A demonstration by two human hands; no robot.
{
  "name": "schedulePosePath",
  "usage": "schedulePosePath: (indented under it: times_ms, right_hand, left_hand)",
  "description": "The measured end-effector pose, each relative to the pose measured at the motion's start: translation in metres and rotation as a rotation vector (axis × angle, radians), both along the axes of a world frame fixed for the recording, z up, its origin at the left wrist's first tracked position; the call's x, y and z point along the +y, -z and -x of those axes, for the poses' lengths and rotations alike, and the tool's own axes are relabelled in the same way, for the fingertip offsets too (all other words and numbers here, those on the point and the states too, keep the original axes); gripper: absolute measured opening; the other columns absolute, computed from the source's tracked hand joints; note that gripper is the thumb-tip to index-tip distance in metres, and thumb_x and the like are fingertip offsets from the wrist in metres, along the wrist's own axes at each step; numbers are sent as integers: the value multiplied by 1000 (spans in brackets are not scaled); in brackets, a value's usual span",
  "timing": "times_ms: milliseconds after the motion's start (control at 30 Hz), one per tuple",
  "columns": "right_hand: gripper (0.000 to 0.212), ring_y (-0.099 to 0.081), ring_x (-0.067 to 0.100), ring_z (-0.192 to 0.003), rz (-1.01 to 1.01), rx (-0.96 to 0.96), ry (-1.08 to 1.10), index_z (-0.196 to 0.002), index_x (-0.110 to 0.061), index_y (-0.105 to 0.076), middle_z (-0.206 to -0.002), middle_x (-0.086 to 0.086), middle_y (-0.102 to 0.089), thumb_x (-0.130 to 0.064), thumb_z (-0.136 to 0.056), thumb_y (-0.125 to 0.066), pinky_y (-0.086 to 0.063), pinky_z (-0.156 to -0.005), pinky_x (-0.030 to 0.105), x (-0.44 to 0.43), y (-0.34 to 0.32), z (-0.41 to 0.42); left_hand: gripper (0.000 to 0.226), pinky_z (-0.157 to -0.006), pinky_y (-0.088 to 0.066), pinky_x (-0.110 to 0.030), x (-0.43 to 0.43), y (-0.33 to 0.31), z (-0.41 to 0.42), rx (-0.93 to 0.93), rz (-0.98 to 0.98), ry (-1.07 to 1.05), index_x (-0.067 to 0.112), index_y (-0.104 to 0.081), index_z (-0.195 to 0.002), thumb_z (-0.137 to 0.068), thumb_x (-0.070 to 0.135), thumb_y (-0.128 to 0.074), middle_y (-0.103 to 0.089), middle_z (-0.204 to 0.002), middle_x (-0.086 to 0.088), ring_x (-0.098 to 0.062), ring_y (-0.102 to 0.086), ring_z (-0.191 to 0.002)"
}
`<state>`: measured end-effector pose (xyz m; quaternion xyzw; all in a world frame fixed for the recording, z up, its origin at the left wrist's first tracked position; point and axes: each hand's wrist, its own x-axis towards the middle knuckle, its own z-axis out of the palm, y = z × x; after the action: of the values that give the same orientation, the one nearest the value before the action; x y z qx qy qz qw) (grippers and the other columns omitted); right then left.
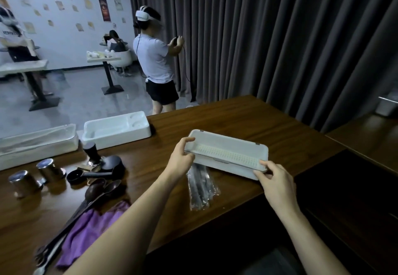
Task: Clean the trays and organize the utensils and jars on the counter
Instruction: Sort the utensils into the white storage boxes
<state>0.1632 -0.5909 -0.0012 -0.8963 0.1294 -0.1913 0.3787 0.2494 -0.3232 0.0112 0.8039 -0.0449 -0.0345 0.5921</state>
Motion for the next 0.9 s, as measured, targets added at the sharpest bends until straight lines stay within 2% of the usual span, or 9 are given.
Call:
schedulePosePath:
  times_ms: [100, 200, 333, 433, 567, 633, 700, 800, 900]
  right_hand:
    - [28, -68, 9, -88, 12, 13, -15, -115, -26, -67, -107, -8, -59, -29, -88, -75, -57, -78, 37, -17, 8, -14]
    - [26, -66, 5, -85, 34, 16, -35, -113, -29, -64, -105, -9, -58, -29, -89, -74, -55, -73, 31, -30, 16, -28]
    - [28, -67, 4, -87, 45, -1, -114, -118, -29, -64, -108, -10, -58, -29, -91, -72, -60, -73, 32, -41, 28, -39]
    - [34, -64, 9, -91, 157, -8, -180, -120, -27, -63, -106, -10, -58, -33, -88, -74, -60, -68, 27, -44, 37, -42]
    - [36, -51, 19, -100, 363, -96, -143, -108, -21, -73, -107, -1, -57, -31, -76, -86, -49, -72, 28, -47, 40, -52]
    - [32, -47, 27, -124, 378, -126, -191, -100, -21, -72, -127, 5, -57, -30, -73, -87, -51, -94, 42, -48, 41, -60]
    - [29, -36, 30, -143, 345, -104, -276, -97, -23, -69, -143, 6, -54, -31, -75, -86, -33, -116, 52, -47, 43, -67]
    - [31, -40, 26, -142, 300, -113, -345, -94, -23, -66, -138, 3, -61, -33, -74, -87, -22, -121, 53, -39, 42, -73]
    - [34, -50, 23, -133, 293, -136, -330, -93, -24, -67, -128, 0, -65, -40, -71, -88, -27, -120, 52, -27, 37, -78]
  left_hand:
    - [57, -97, -56, -43, -23, 7, -23, -2, 8, -22, 39, -50, -135, -92, 1, -53, -44, -147, -10, -34, -54, -127]
    - [66, -107, -49, -56, -43, 12, -49, -41, -7, -20, 46, -47, -138, -87, 6, -59, -45, -148, -7, -40, -47, -135]
    - [85, -116, -39, -57, -59, 32, -85, -61, -23, -69, 50, -29, -152, -87, 10, -67, -30, -164, 2, -26, -32, -150]
    - [89, -117, -40, -48, -76, 29, -82, -58, -21, -209, 32, -20, -161, -93, 16, -74, -33, -163, 7, -17, -37, -147]
    - [90, -104, -47, -42, -96, 40, -54, -179, -302, -167, 47, -19, -153, -86, 38, -78, -55, -144, 16, -14, -53, -130]
    - [102, -119, -33, -50, -96, 57, -50, -205, -542, -136, 38, -5, -161, -87, 45, -75, -41, -160, 3, -23, -38, -145]
    - [91, -126, -15, -53, -96, 70, -47, -207, -801, -104, 28, -5, -164, -95, 40, -64, -21, -169, -6, -31, -19, -155]
    - [58, -127, -5, -53, -91, 80, -36, -279, -1001, -94, 26, -26, -161, -105, 33, -43, -16, -171, -2, -30, -11, -157]
    - [54, -127, 1, -50, -79, 84, -28, -257, -1076, -173, 25, -27, -161, -107, 32, -31, -28, -167, 4, -26, -17, -157]
